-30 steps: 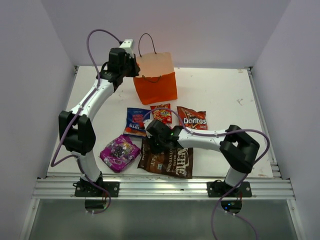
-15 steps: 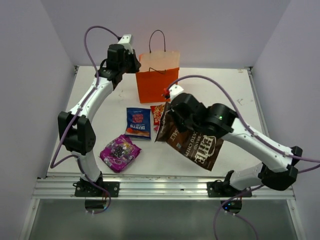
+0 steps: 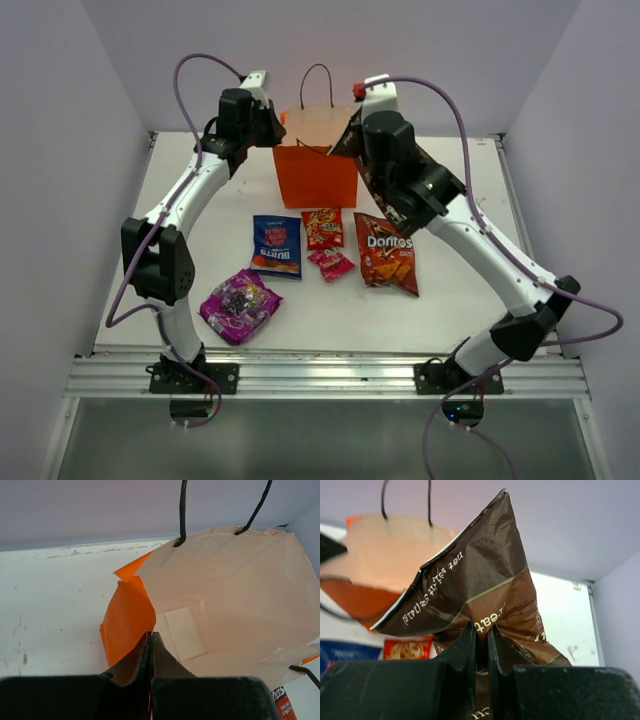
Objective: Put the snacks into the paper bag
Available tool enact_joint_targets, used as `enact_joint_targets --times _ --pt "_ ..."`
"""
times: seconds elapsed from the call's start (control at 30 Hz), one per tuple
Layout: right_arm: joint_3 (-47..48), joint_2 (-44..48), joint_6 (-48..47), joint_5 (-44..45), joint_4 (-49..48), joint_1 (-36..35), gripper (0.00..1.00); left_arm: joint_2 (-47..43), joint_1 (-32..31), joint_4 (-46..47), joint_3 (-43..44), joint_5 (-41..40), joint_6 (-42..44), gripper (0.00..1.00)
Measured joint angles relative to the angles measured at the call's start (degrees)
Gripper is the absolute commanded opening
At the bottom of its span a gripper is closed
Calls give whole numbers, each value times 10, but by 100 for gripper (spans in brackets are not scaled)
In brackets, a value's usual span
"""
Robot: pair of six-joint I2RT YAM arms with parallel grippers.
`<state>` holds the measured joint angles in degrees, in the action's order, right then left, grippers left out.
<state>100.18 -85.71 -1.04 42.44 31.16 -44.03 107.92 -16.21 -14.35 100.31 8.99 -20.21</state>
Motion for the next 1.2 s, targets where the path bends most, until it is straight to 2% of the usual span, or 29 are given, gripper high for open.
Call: enact_joint_targets --times 0.3,0.53,0.7,0.83,1.2 --pt "146 -160 -94 -38 -206 37 0 0 0 1 0 9 -5 0" --pt "271 -249 -113 -74 -327 55 0 4 0 3 0 17 -19 0" --pt "369 -320 -86 -118 -383 59 0 10 0 9 0 27 -30 0" --pt "403 -360 -43 -153 -403 60 0 11 0 11 0 31 -34 0" --pt "398 -422 101 -198 -400 63 0 17 0 10 8 34 -34 0"
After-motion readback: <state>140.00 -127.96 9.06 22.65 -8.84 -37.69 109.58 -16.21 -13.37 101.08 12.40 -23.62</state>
